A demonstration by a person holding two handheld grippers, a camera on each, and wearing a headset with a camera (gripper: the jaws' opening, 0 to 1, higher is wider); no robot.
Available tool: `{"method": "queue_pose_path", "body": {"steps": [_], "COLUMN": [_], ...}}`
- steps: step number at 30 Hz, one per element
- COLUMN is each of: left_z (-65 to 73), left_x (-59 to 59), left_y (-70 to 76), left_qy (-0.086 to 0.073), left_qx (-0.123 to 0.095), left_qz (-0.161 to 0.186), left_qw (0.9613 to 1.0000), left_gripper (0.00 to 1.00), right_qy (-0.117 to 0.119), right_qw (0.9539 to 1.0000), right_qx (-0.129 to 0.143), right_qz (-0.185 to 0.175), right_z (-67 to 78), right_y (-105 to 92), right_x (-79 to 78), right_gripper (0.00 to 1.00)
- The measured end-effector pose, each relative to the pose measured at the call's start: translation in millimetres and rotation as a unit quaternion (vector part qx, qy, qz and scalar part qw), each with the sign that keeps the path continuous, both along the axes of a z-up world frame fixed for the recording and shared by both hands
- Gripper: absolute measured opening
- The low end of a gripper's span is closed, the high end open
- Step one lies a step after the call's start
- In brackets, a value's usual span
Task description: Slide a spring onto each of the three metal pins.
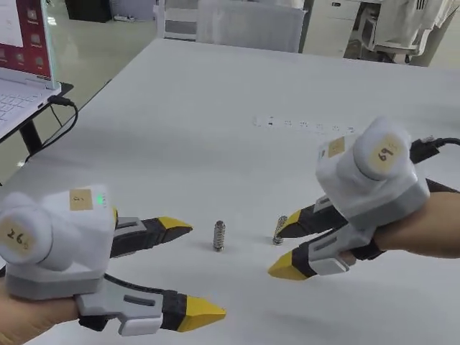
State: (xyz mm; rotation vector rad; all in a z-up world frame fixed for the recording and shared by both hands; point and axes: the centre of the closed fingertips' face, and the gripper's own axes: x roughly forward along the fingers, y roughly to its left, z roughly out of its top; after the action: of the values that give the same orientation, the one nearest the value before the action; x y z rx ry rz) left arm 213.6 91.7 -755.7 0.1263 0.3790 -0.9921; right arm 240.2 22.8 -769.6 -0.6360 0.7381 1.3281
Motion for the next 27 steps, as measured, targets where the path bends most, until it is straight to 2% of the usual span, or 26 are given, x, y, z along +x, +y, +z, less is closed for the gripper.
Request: {"method": "queue_pose_path", "body": {"steps": [7,16,20,27], "left_z": [-2.7,-2.8,-2.5,-4.6], "left_x": [-2.9,-3.5,-2.6,-3.0], "left_y": [-2.6,-4.3,-5.0,-5.4], "left_qy": [0.005,0.007,0.007,0.009], "left_qx": [0.002,0.001,0.0,0.002], "left_qz": [-0.002,-0.001,0.001,0.003], "left_qw": [1.0,1.0,1.0,1.0], "left_gripper": [0.7,0.71,0.72,0.73], "right_qy": [0.002,-0.008,-0.015,-0.014], "right_qw": [0.9991,0.9955,0.9921,0.9859], "right_qx": [0.028,0.054,0.068,0.076], "right_qz": [-0.031,-0.077,-0.104,-0.148], "right_z": [3.6,7.6,10.3,8.5], "right_y": [-13.8,-40.3,-55.6,-81.7], "right_x": [-5.6,-2.5,3.0,9.8], "right_gripper": [0.33,0.33,0.34,0.36]}}
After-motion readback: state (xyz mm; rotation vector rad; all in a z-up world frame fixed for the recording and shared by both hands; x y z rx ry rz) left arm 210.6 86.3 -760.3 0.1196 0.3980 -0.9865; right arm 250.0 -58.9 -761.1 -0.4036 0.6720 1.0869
